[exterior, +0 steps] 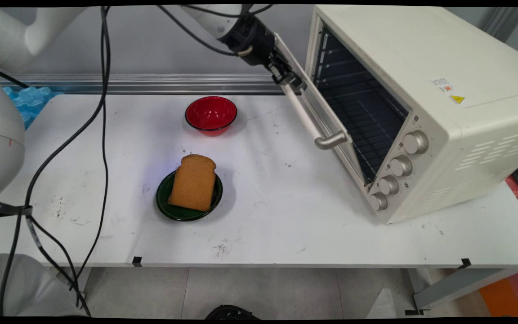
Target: Open the oven
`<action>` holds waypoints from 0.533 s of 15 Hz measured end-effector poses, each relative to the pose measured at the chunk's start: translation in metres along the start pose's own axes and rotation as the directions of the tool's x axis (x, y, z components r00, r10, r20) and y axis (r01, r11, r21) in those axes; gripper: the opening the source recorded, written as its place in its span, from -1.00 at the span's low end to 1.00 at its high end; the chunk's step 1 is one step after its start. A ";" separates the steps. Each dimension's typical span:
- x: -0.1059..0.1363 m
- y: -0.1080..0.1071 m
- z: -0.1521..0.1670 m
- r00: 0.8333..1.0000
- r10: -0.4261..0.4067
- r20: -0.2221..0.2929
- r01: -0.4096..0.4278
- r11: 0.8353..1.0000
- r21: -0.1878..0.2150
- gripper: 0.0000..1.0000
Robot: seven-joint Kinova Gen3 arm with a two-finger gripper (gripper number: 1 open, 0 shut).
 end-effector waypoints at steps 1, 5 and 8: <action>-0.005 0.001 -0.001 1.000 -0.001 0.006 0.001 1.000 -0.001 -1.00; -0.025 0.004 -0.003 1.000 -0.010 0.029 0.011 1.000 -0.006 -1.00; -0.039 0.005 -0.004 0.999 -0.017 0.042 0.017 1.000 -0.009 -1.00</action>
